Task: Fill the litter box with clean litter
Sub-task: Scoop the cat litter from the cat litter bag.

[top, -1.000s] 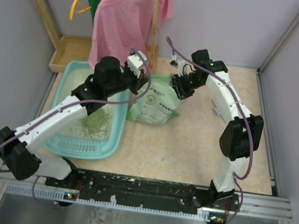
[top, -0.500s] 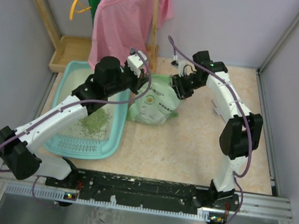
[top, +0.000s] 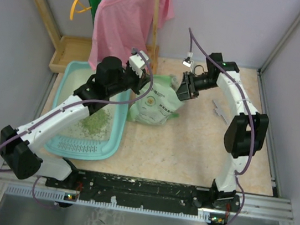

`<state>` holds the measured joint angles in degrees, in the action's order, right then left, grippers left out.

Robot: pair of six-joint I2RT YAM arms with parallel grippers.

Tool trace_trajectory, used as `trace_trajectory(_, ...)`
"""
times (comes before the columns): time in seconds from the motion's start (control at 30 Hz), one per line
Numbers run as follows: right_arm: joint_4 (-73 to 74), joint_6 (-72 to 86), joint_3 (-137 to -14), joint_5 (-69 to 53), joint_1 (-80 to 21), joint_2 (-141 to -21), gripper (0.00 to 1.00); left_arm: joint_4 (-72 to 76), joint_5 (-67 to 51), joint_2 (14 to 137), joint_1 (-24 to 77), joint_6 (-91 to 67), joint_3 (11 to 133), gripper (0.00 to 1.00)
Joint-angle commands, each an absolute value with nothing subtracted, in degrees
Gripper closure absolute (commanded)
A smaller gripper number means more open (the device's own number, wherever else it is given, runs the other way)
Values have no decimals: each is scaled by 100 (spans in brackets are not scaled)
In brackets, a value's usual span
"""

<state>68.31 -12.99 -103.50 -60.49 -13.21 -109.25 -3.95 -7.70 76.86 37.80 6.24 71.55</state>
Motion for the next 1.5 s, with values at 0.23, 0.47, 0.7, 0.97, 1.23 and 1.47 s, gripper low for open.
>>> trace_trajectory(0.23,6782,-1154,-10355,-7072,-841,-10477,100,-369,-539,7502,3814,765,7481,100)
trace_trajectory(0.47,6791,-1168,-10270,-7161,-441,-10398,100,-467,-472,7397,3814,782,7487,100)
trace_trajectory(0.7,6589,-1033,-10049,-7146,-152,-10257,100,-574,-342,7058,3815,800,7428,100)
trace_trajectory(0.97,6292,-793,-9968,-7136,105,-10192,100,-720,-271,6867,3814,725,7385,100)
trace_trajectory(1.23,6376,-767,-10080,-7301,325,-10224,100,-688,-268,6864,3814,702,7383,100)
trace_trajectory(1.47,6432,-798,-10020,-7407,368,-10058,100,-684,-198,6877,3814,666,7384,89)
